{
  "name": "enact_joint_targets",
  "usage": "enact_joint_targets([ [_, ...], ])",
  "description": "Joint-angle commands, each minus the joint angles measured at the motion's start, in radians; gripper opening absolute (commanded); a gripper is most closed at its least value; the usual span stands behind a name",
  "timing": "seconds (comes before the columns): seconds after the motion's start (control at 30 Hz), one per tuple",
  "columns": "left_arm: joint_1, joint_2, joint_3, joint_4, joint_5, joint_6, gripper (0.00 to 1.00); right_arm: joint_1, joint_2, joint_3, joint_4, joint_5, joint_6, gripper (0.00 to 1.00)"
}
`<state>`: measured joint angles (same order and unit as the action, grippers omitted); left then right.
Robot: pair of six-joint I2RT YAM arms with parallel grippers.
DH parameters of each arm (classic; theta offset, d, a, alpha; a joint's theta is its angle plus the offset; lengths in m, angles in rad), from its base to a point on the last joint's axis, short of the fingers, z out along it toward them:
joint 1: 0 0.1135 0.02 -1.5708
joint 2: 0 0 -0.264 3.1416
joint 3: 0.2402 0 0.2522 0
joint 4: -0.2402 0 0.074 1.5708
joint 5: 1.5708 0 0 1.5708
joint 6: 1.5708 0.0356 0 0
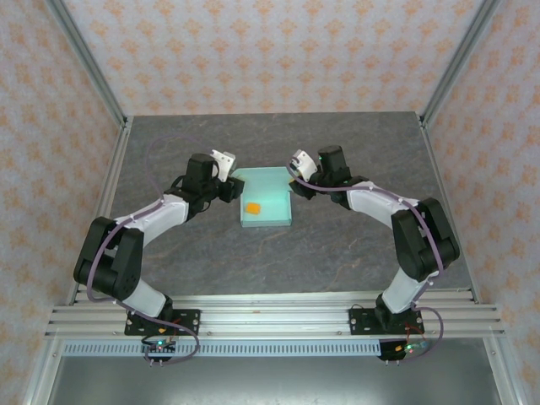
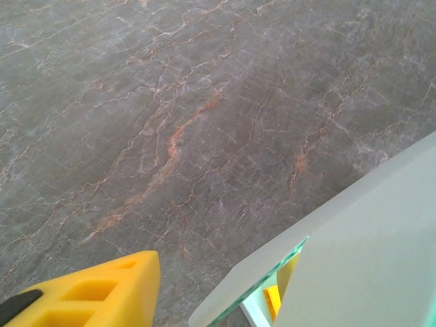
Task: Fold the paper box
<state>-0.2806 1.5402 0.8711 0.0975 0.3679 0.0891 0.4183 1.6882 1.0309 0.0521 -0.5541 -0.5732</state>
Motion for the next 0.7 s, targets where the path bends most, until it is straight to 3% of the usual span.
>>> enact_joint_targets([
  [0.0,0.008,-0.002,0.033,-0.041,0.024,0.013,0.43,0.011,0.018,0.040,0.007,0.026,0.019,0.21],
  [0.4,0.008,0.035,0.074,-0.043,0.041,-0.046,0.23,0.067,0.001,0.046,0.035,0.180,0.139,0.12],
  [0.67,0.006,0.035,0.054,0.027,-0.010,-0.160,0.16,0.142,-0.004,0.069,0.024,0.435,0.313,0.08],
])
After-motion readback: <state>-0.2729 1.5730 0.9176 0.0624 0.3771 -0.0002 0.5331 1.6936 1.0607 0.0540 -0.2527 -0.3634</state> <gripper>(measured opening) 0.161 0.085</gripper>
